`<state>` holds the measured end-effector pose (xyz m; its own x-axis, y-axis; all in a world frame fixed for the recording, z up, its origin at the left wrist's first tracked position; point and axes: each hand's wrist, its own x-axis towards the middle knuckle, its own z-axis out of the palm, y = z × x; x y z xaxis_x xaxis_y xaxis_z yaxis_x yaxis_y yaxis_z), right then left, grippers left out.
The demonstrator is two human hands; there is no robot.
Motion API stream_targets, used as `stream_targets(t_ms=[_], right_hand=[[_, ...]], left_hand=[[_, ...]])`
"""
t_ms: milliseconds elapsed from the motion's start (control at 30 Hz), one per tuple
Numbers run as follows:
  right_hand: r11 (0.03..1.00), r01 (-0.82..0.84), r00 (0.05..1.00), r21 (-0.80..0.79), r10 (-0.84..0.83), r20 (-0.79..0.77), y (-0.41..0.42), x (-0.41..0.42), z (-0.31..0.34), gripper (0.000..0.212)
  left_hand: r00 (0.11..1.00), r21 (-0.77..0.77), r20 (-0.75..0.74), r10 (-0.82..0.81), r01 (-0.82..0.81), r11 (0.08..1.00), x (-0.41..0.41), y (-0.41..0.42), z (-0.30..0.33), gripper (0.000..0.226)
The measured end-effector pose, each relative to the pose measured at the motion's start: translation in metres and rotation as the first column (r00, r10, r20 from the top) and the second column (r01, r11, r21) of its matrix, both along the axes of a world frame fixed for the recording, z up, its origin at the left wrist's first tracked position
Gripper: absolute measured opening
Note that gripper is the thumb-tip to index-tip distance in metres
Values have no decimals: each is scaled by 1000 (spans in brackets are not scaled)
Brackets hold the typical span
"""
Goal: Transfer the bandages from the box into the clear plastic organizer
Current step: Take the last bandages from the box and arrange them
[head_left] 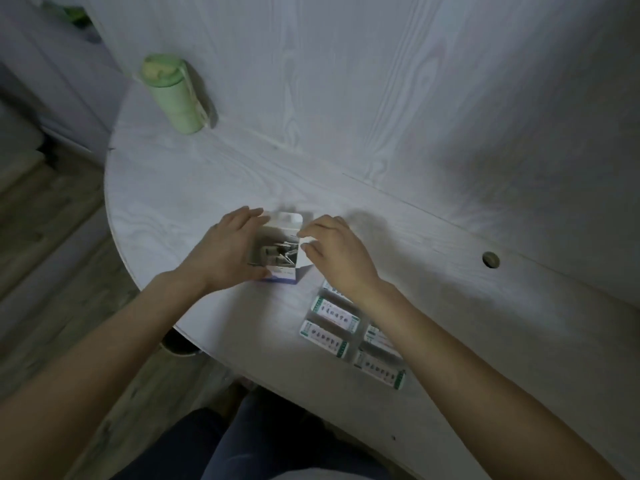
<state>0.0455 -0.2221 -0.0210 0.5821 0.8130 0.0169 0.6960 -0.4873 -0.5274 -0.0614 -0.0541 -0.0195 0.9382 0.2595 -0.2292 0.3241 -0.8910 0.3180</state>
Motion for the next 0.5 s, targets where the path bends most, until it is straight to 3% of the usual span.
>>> stream_targets(t_ms=[100, 267, 500], right_hand=[[995, -31, 997, -90, 37, 72, 22, -3, -6, 28], [961, -44, 989, -273, 80, 122, 41, -4, -6, 34], [903, -68, 981, -425, 137, 136, 60, -6, -10, 28]], left_hand=[[998, 21, -36, -53, 54, 998, -8, 16, -10, 91], [988, -11, 140, -73, 75, 997, -7, 24, -13, 68], [995, 25, -13, -104, 104, 994, -5, 31, -19, 64]])
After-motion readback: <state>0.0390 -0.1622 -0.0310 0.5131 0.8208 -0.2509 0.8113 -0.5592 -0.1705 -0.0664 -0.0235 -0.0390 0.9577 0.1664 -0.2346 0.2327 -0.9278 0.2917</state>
